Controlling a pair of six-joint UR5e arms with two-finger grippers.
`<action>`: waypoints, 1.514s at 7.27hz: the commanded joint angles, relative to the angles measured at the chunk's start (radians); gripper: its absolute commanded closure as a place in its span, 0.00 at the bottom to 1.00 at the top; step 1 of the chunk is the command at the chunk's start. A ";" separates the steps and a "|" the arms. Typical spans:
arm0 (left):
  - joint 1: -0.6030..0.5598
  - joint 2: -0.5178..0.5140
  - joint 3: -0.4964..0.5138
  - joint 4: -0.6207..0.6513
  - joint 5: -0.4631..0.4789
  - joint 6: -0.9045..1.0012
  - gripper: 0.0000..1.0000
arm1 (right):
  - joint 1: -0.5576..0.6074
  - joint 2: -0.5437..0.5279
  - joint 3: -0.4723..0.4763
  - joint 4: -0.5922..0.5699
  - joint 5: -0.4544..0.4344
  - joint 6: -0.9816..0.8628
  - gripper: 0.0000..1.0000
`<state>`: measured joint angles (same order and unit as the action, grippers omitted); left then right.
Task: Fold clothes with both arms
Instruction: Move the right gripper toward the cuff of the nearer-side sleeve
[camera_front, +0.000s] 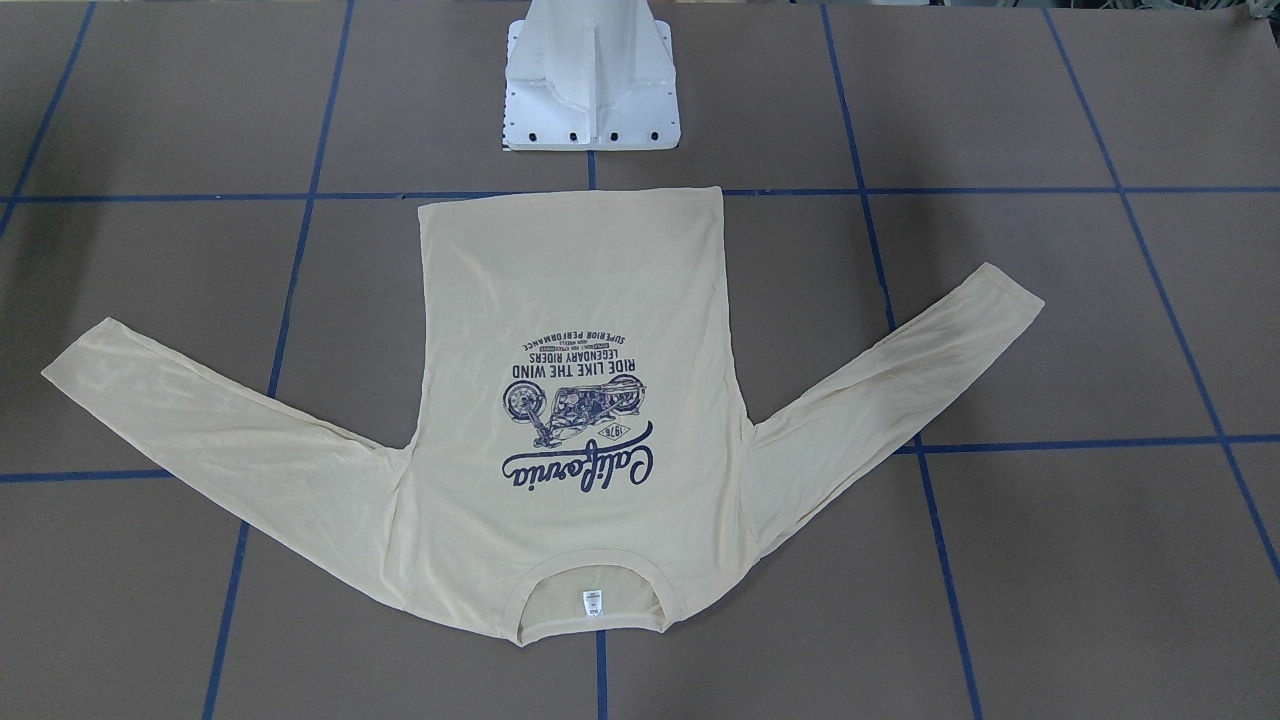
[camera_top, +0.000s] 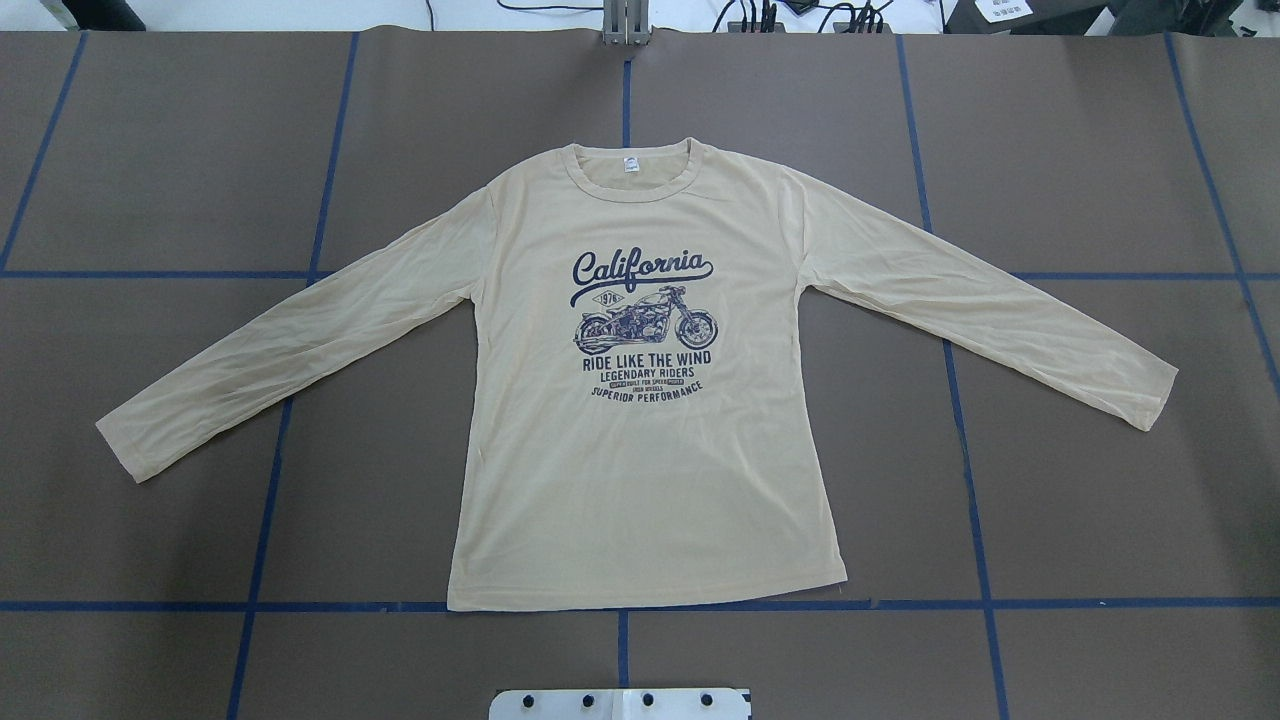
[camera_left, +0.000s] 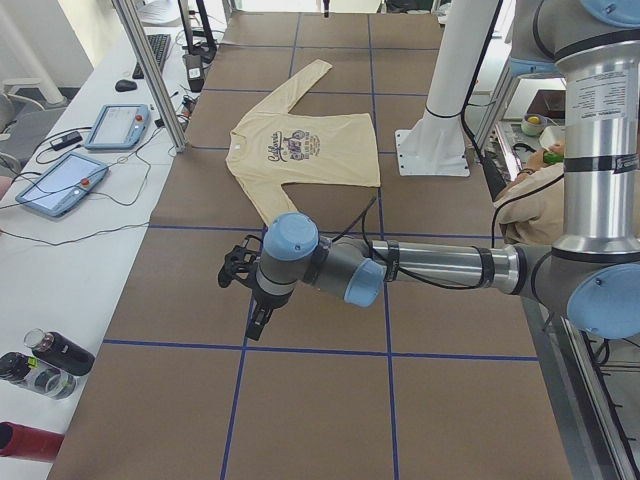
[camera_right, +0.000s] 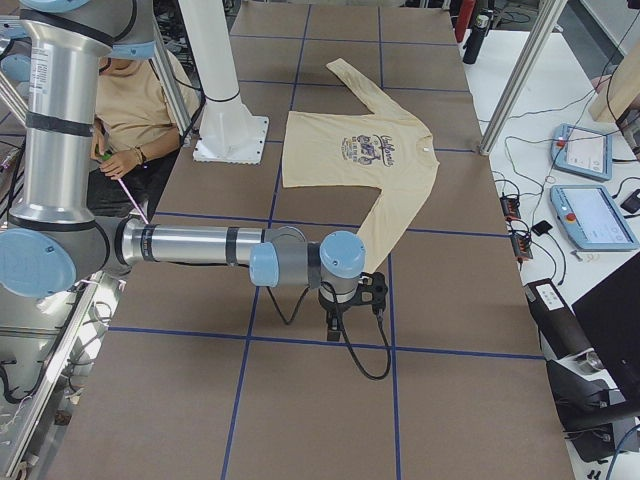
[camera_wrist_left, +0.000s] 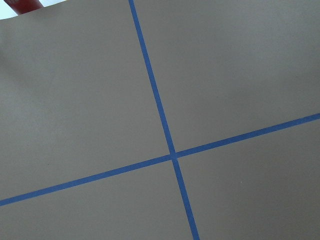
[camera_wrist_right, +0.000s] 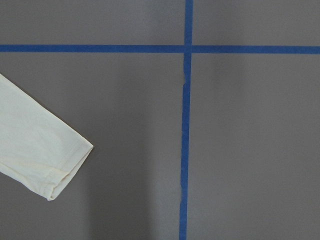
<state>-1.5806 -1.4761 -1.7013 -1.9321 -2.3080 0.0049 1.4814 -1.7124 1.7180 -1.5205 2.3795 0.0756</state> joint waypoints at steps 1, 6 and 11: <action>0.004 -0.001 0.009 -0.056 -0.001 0.001 0.00 | -0.085 0.065 -0.026 -0.001 0.000 0.007 0.00; 0.036 -0.004 0.034 -0.114 -0.010 0.000 0.00 | -0.246 0.054 -0.139 0.330 0.023 0.393 0.00; 0.037 -0.010 0.032 -0.114 -0.010 0.000 0.00 | -0.361 0.076 -0.247 0.575 0.014 0.646 0.08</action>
<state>-1.5436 -1.4862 -1.6688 -2.0463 -2.3180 0.0046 1.1462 -1.6506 1.4841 -0.9913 2.3970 0.6270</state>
